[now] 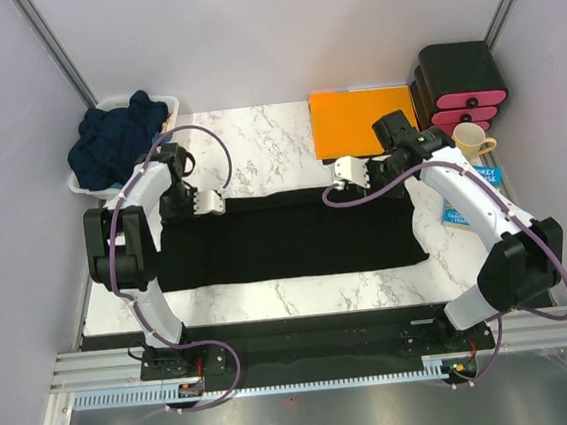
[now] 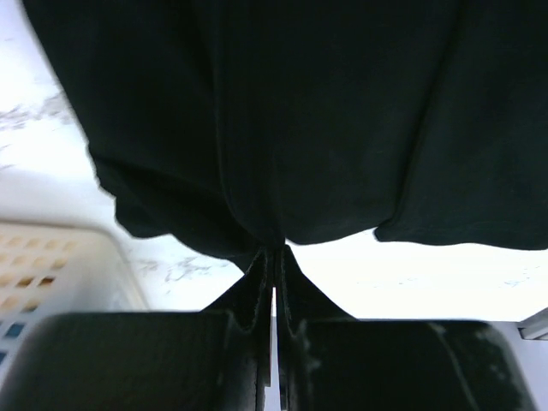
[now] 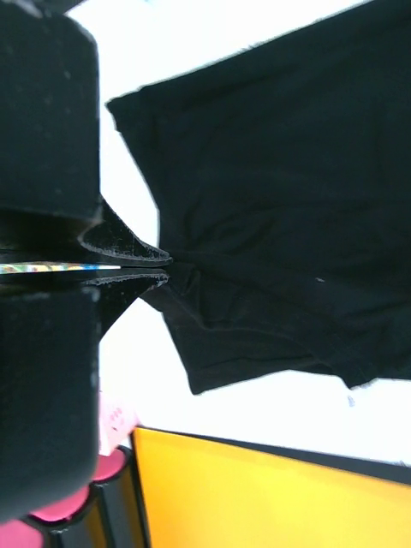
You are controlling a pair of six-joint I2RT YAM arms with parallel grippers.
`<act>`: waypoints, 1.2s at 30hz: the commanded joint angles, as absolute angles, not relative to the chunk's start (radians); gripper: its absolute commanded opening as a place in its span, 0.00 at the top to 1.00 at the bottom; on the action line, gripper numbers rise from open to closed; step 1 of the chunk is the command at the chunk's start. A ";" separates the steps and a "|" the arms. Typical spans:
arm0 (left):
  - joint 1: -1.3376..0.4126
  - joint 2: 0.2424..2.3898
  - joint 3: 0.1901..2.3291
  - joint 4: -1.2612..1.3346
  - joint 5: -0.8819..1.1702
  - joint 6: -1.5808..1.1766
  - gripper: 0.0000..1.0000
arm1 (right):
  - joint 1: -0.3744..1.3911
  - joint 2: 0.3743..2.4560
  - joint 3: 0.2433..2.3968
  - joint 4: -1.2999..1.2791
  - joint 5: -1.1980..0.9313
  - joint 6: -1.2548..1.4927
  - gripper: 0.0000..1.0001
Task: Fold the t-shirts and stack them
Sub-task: Fold the tshirt
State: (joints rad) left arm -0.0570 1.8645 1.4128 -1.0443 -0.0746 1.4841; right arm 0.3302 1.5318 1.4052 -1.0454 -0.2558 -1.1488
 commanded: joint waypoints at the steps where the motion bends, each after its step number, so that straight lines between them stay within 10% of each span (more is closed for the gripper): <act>1: -0.054 1.815 1.359 -1.040 -0.101 1.525 0.98 | 0.333 1.448 1.333 -1.124 -0.171 -1.262 1.00; 36: -0.049 1.799 1.333 -1.200 -0.141 1.606 0.98 | 0.327 1.373 1.118 -1.123 -0.117 -1.387 1.00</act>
